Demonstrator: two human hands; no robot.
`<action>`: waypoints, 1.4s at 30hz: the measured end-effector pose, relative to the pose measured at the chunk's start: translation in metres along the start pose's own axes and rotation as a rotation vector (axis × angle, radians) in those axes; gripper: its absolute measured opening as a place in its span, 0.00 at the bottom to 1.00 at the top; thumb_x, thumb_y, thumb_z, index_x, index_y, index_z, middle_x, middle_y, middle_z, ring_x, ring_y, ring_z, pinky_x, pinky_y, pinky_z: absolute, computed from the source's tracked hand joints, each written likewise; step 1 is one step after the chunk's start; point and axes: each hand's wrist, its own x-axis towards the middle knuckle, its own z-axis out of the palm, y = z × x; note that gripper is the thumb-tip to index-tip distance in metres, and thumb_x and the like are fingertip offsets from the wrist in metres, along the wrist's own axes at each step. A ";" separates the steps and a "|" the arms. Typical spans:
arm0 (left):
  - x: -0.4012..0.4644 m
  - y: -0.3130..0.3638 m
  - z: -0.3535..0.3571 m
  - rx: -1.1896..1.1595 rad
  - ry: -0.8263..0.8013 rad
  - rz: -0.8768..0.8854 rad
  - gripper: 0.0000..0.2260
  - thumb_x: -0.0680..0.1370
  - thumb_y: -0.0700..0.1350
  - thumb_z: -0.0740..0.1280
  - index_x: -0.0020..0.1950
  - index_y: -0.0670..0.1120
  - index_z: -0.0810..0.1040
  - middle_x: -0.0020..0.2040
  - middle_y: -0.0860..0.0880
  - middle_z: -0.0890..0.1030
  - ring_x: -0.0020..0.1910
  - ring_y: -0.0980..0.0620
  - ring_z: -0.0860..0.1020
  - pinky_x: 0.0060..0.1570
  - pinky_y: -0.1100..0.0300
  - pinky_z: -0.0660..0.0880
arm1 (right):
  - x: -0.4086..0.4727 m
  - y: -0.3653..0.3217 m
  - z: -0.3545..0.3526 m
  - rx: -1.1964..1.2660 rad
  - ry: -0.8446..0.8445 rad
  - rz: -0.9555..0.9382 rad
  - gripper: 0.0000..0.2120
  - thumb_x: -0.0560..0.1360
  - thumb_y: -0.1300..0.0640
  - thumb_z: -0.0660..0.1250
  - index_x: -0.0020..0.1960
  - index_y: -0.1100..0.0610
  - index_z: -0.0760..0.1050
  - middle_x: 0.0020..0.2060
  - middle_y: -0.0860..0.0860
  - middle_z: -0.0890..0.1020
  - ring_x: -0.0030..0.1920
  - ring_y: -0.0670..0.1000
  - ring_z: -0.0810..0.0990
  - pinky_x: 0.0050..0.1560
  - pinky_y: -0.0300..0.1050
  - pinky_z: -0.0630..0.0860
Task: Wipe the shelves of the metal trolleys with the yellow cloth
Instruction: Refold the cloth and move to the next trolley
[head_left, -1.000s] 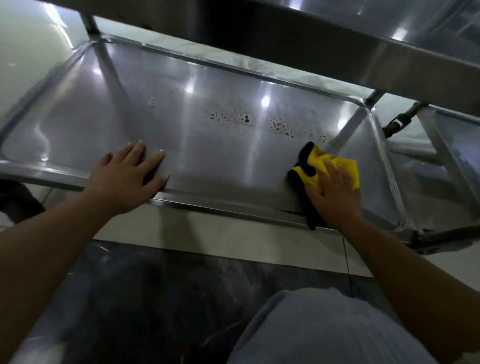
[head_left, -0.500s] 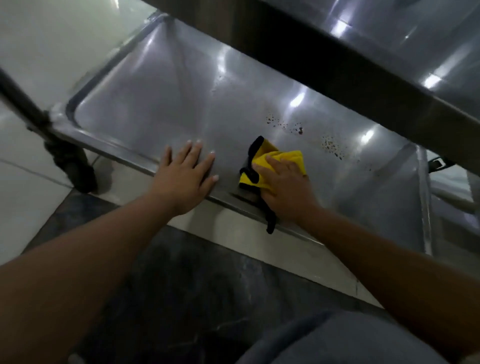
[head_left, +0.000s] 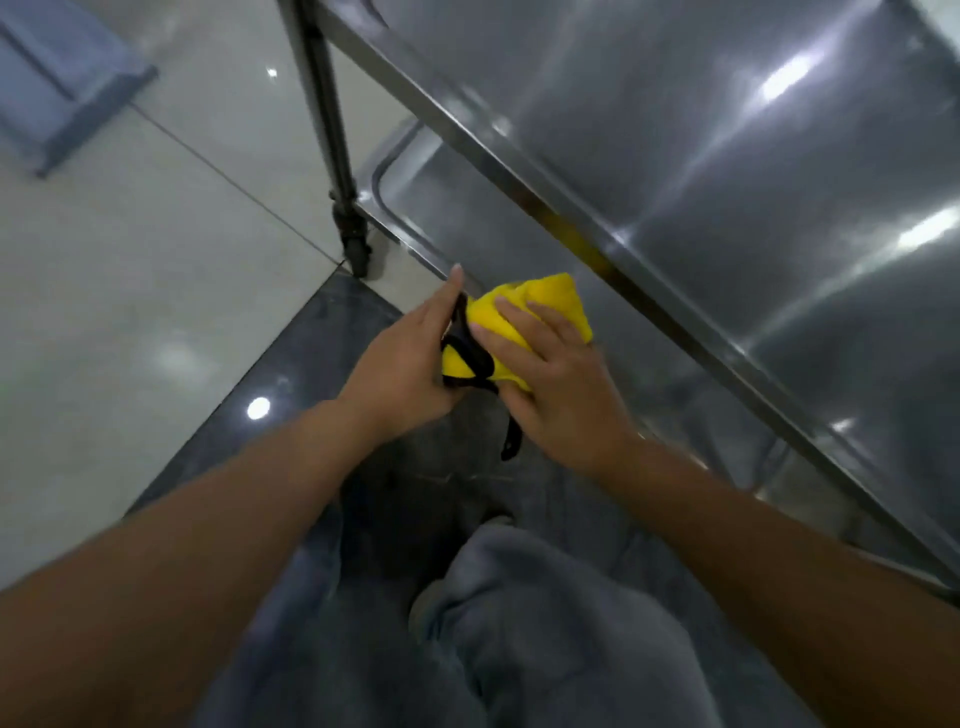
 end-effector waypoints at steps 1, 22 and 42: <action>-0.017 0.016 -0.027 -0.023 0.014 0.006 0.48 0.68 0.48 0.77 0.79 0.52 0.50 0.73 0.49 0.68 0.69 0.47 0.69 0.64 0.53 0.71 | -0.003 -0.023 -0.024 0.023 0.007 -0.032 0.24 0.75 0.56 0.62 0.71 0.49 0.68 0.73 0.53 0.66 0.73 0.60 0.62 0.61 0.64 0.68; -0.107 0.328 -0.547 -0.813 0.295 -0.129 0.18 0.75 0.51 0.64 0.62 0.44 0.76 0.56 0.42 0.82 0.58 0.45 0.80 0.59 0.51 0.75 | 0.127 -0.315 -0.491 0.014 0.393 -0.535 0.25 0.76 0.52 0.67 0.72 0.53 0.67 0.72 0.57 0.66 0.72 0.60 0.64 0.67 0.62 0.66; 0.164 0.379 -0.695 -0.657 0.296 -0.149 0.09 0.79 0.39 0.62 0.54 0.44 0.80 0.51 0.38 0.82 0.43 0.44 0.83 0.39 0.54 0.80 | 0.346 -0.198 -0.614 -0.037 0.478 -0.446 0.46 0.72 0.34 0.64 0.78 0.49 0.43 0.78 0.53 0.47 0.77 0.55 0.49 0.71 0.57 0.63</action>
